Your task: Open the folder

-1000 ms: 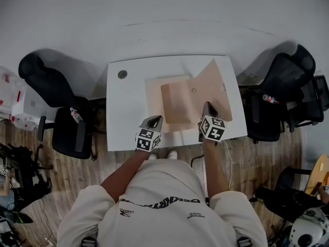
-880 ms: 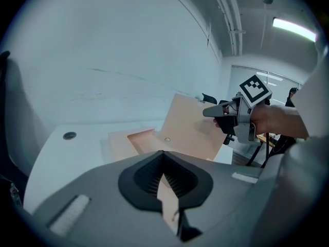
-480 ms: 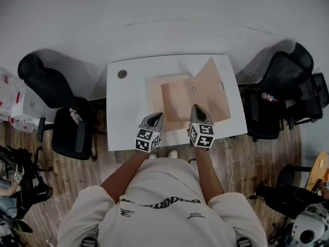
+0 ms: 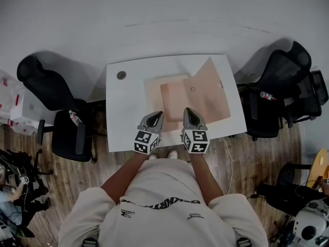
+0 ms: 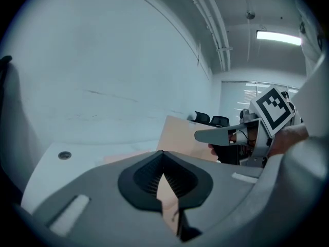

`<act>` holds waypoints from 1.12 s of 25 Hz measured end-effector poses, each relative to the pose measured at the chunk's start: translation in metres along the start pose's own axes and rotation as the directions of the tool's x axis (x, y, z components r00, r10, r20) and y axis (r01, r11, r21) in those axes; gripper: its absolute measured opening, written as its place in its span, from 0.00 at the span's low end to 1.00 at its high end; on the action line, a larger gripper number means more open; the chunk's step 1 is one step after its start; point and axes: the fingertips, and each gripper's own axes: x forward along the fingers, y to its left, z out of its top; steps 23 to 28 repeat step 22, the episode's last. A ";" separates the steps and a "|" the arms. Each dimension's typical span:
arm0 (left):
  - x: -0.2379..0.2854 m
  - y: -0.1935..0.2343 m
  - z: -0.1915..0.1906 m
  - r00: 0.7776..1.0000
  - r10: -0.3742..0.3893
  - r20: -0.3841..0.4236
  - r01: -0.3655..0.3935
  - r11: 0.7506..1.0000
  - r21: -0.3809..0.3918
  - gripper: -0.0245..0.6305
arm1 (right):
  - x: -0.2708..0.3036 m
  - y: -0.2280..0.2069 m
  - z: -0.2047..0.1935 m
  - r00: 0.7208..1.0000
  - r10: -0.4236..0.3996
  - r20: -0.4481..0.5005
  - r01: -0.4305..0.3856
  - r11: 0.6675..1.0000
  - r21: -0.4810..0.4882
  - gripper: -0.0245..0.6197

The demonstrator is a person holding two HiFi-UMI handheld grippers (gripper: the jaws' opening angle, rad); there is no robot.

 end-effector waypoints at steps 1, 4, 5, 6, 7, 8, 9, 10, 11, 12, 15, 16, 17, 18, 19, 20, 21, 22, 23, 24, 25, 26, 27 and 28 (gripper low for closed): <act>-0.001 -0.001 0.002 1.000 -0.001 0.011 0.001 1.000 0.001 0.02 | -0.001 0.001 0.000 1.000 0.002 0.004 -0.002 1.000 -0.002 0.04; -0.005 0.000 0.008 0.999 -0.002 0.044 0.002 1.000 0.008 0.02 | -0.004 0.004 0.003 1.000 0.002 0.020 -0.002 1.000 -0.005 0.04; -0.007 0.000 0.010 0.998 -0.001 0.056 0.000 1.000 0.009 0.02 | -0.005 0.006 0.004 1.000 0.004 0.025 -0.004 1.000 -0.006 0.04; -0.009 0.000 0.013 0.998 0.001 0.066 -0.002 1.000 0.011 0.02 | -0.006 0.008 0.004 1.000 0.007 0.031 -0.006 1.000 -0.007 0.04; -0.011 0.000 0.015 0.997 0.002 0.076 -0.003 1.000 0.013 0.02 | -0.008 0.009 0.005 0.999 0.009 0.035 -0.009 1.000 -0.009 0.04; -0.012 0.001 0.017 0.996 0.003 0.084 -0.005 1.000 0.016 0.02 | -0.008 0.011 0.005 0.999 0.011 0.038 -0.010 1.000 -0.010 0.04; -0.013 0.001 0.018 0.996 0.003 0.092 -0.005 1.000 0.018 0.02 | -0.009 0.012 0.005 0.999 0.012 0.040 -0.012 1.000 -0.011 0.04; -0.014 0.001 0.020 0.995 0.003 0.099 -0.005 1.000 0.020 0.02 | -0.010 0.013 0.005 0.999 0.013 0.042 -0.012 1.000 -0.013 0.04; -0.015 0.001 0.021 0.995 0.003 0.104 -0.006 1.000 0.021 0.02 | -0.011 0.014 0.005 0.999 0.014 0.045 -0.013 1.000 -0.015 0.04; -0.016 0.001 0.021 0.994 0.004 0.109 -0.006 1.000 0.021 0.02 | -0.012 0.016 0.005 0.999 0.015 0.047 -0.014 1.000 -0.018 0.04; -0.020 0.001 0.024 0.992 0.001 0.125 -0.004 1.000 0.022 0.02 | -0.015 0.017 0.005 0.998 0.011 0.057 -0.010 1.000 -0.017 0.04; -0.021 0.000 0.025 0.991 0.000 0.132 -0.004 1.000 0.024 0.02 | -0.016 0.017 0.005 0.998 0.010 0.062 -0.009 1.000 -0.015 0.04; -0.021 0.000 0.027 0.990 0.000 0.138 -0.004 1.000 0.027 0.02 | -0.017 0.017 0.006 0.998 0.009 0.067 -0.008 1.000 -0.013 0.04; -0.022 0.000 0.028 0.990 -0.001 0.143 -0.004 1.000 0.031 0.02 | -0.018 0.018 0.006 0.997 0.008 0.071 -0.007 1.000 -0.011 0.04; -0.023 0.000 0.029 0.989 -0.001 0.147 -0.004 0.999 0.035 0.02 | -0.019 0.018 0.006 0.997 0.008 0.073 -0.007 1.000 -0.010 0.04; -0.024 -0.001 0.030 0.988 -0.002 0.151 -0.004 0.999 0.039 0.02 | -0.020 0.019 0.006 0.997 0.009 0.075 -0.009 1.000 -0.009 0.04; -0.026 -0.001 0.031 0.988 -0.003 0.155 -0.003 0.999 0.043 0.02 | -0.021 0.020 0.005 0.997 0.011 0.076 -0.010 1.000 -0.009 0.04; -0.027 -0.001 0.032 0.987 -0.004 0.159 -0.003 0.999 0.047 0.02 | -0.021 0.022 0.005 0.997 0.013 0.077 -0.012 1.000 -0.010 0.04; -0.027 -0.001 0.032 0.987 -0.004 0.159 -0.003 0.999 0.047 0.02 | -0.021 0.022 0.005 0.997 0.013 0.077 -0.012 1.000 -0.010 0.04; -0.027 -0.001 0.032 0.987 -0.004 0.159 -0.003 0.999 0.047 0.02 | -0.021 0.022 0.005 0.997 0.013 0.077 -0.012 1.000 -0.010 0.04; -0.027 -0.001 0.032 0.987 -0.004 0.159 -0.003 0.999 0.047 0.02 | -0.021 0.022 0.005 0.997 0.013 0.077 -0.012 1.000 -0.010 0.04; -0.027 -0.001 0.032 0.987 -0.004 0.159 -0.003 0.999 0.047 0.02 | -0.021 0.022 0.005 0.997 0.013 0.077 -0.012 1.000 -0.010 0.04; -0.027 -0.001 0.032 0.987 -0.004 0.159 -0.003 0.999 0.047 0.02 | -0.021 0.022 0.005 0.997 0.013 0.077 -0.012 1.000 -0.010 0.04; -0.027 -0.001 0.032 0.987 -0.004 0.159 -0.003 0.999 0.047 0.02 | -0.021 0.022 0.005 0.997 0.013 0.077 -0.012 1.000 -0.010 0.04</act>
